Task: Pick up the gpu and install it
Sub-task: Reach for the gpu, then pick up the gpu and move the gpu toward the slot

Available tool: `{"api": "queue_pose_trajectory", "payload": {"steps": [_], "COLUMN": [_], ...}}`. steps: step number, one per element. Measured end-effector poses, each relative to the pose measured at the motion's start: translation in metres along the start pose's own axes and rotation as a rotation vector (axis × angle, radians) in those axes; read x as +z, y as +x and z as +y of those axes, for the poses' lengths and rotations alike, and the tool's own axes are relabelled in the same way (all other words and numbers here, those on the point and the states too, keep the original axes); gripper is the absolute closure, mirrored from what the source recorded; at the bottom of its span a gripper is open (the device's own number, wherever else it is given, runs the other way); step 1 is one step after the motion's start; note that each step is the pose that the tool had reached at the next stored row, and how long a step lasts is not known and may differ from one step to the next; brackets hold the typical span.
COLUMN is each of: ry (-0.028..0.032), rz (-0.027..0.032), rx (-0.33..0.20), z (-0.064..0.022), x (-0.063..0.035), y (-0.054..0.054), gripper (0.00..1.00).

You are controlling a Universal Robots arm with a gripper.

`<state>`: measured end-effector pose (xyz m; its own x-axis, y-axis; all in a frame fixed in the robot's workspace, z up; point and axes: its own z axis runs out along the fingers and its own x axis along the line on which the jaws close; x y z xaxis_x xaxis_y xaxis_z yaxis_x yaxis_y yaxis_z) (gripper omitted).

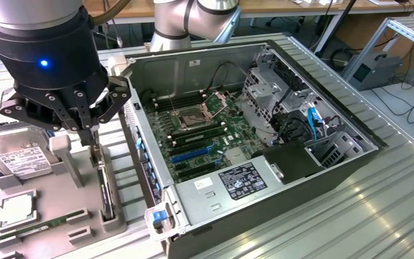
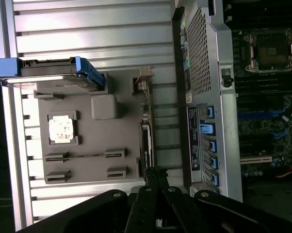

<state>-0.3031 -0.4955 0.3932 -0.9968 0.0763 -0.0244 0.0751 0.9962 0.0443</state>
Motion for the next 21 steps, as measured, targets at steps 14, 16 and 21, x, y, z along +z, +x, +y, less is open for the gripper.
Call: {"api": "queue_pose_trajectory", "payload": {"steps": [14, 16, 21], "ry": [0.0000, 0.0000, 0.0000], "rz": [-0.0001, 0.0000, -0.0001], "rx": [0.000, 0.000, 0.000], "z": [0.0000, 0.0000, 0.0000], "x": [0.0000, 0.0000, 0.0000], "y": [-0.0001, -0.0001, -0.0001], "gripper": [0.89, 0.83, 0.64]}}
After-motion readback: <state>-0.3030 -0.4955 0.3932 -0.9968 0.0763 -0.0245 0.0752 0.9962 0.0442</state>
